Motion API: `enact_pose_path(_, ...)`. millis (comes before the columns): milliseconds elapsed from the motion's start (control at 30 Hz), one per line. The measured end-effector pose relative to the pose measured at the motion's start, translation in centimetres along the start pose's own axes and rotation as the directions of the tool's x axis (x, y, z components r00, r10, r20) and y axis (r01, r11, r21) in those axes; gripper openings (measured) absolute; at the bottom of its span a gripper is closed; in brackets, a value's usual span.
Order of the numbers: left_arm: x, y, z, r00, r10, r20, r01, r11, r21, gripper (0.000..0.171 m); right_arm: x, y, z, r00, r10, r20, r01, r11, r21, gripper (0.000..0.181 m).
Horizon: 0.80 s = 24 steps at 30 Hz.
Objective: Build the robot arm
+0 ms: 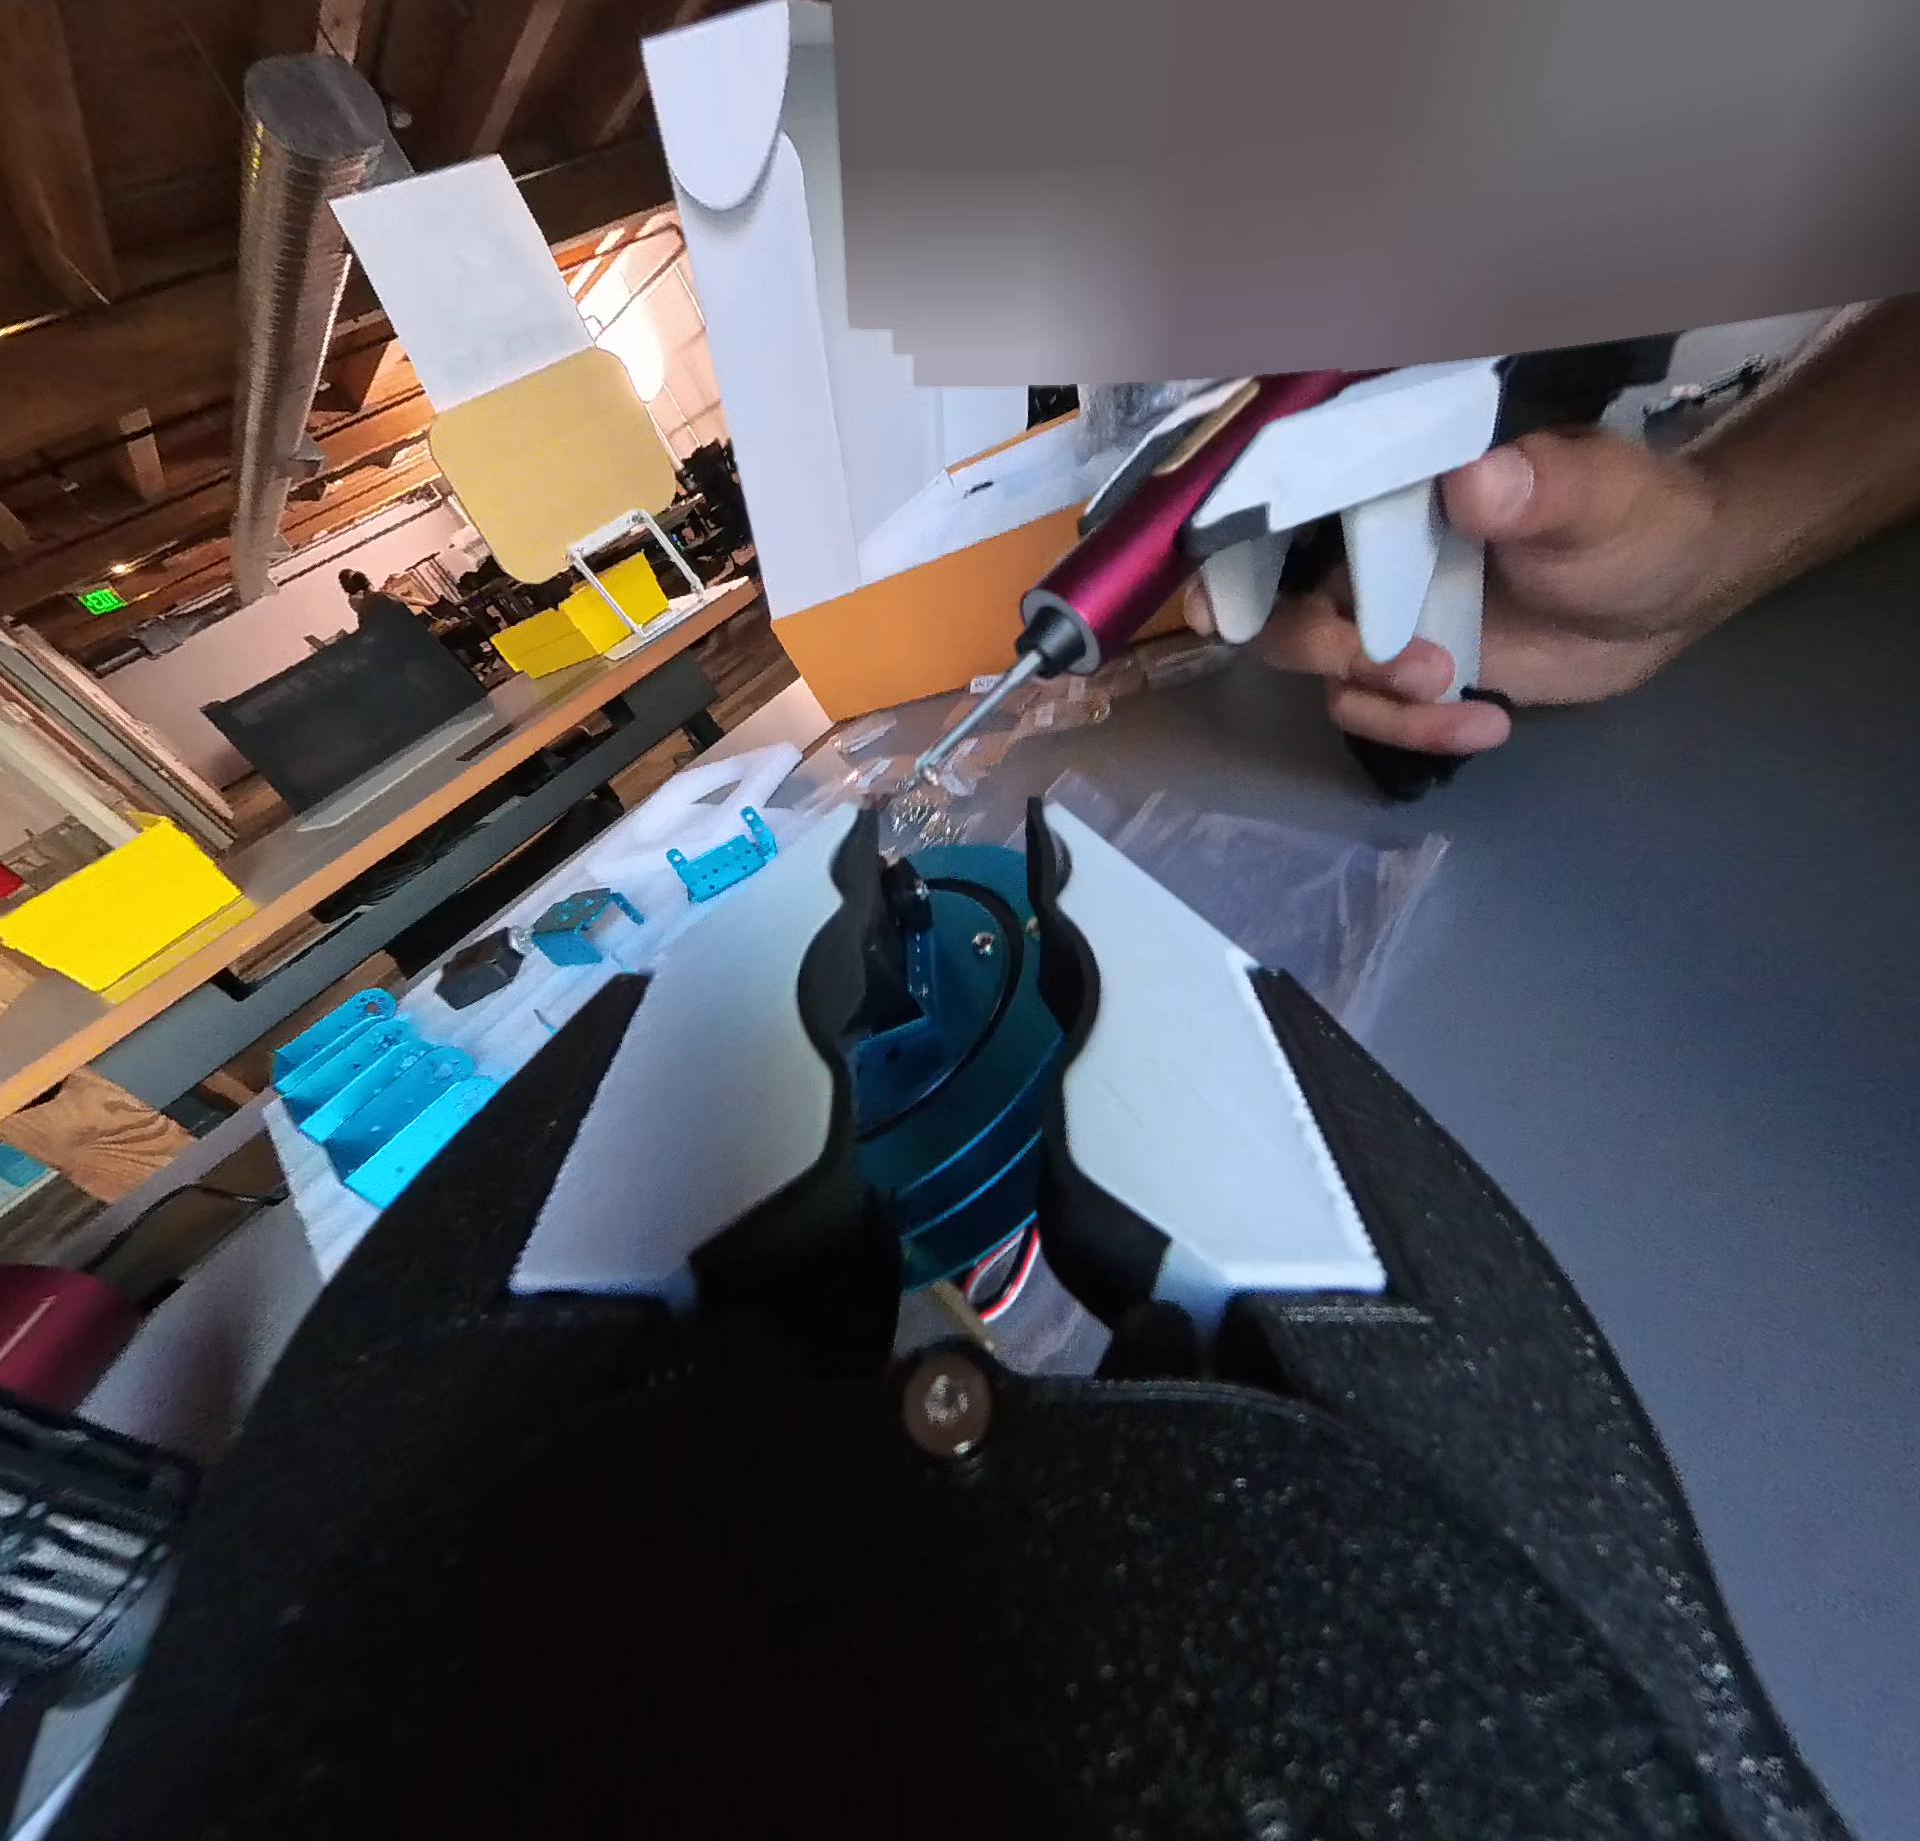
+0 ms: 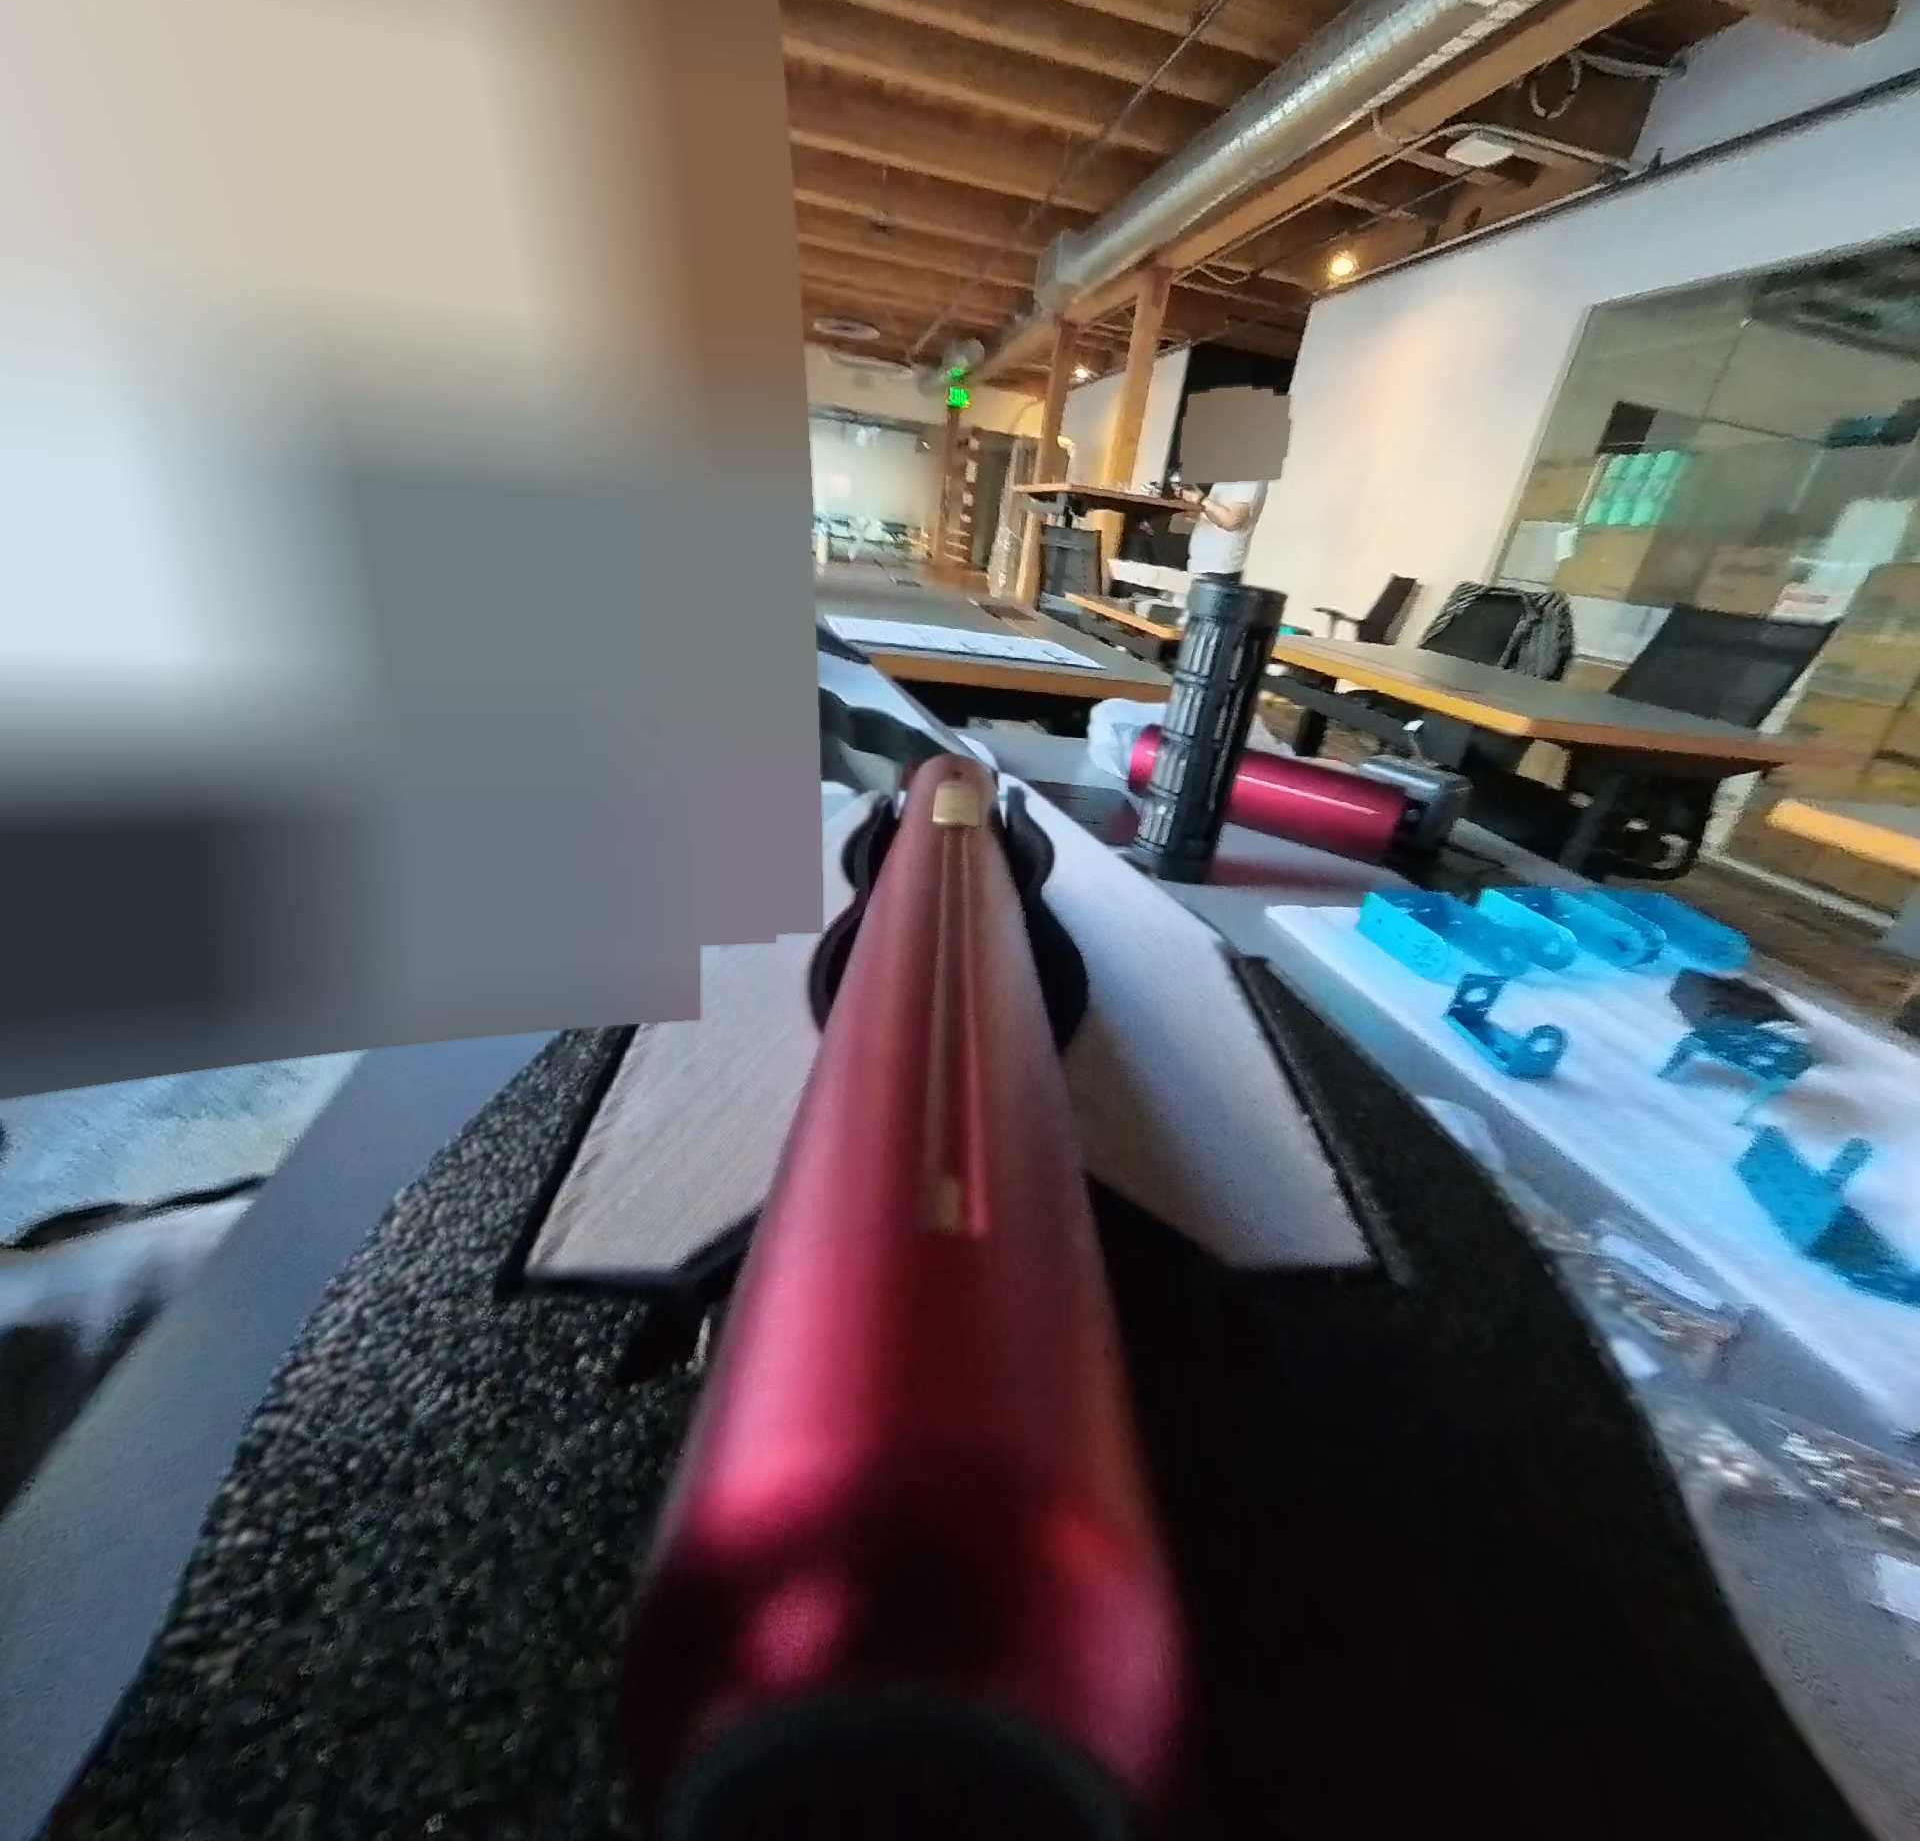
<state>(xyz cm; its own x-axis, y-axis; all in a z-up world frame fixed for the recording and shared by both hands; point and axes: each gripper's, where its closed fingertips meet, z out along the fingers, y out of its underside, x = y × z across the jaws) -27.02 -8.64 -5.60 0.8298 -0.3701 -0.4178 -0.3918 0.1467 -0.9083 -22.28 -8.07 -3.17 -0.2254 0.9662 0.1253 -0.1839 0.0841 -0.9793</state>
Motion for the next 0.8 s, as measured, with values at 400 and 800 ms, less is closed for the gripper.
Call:
enact_pose_path(400, -0.7, -1.9, -0.7, 0.999, 0.003, 0.047, -0.007, 0.995, 0.099, 0.016, 0.5, -0.9, -0.2, 0.938, 0.334, 0.093, -0.34, 0.939, 0.06, 0.022)
enact_pose_path(800, -0.5, -2.4, -0.8, 0.999, -0.01, 0.036, 0.006, 0.993, 0.118, 0.014, 1.0, -0.9, -0.3, 0.897, 0.423, 0.124, -0.434, 0.898, 0.072, 0.022)
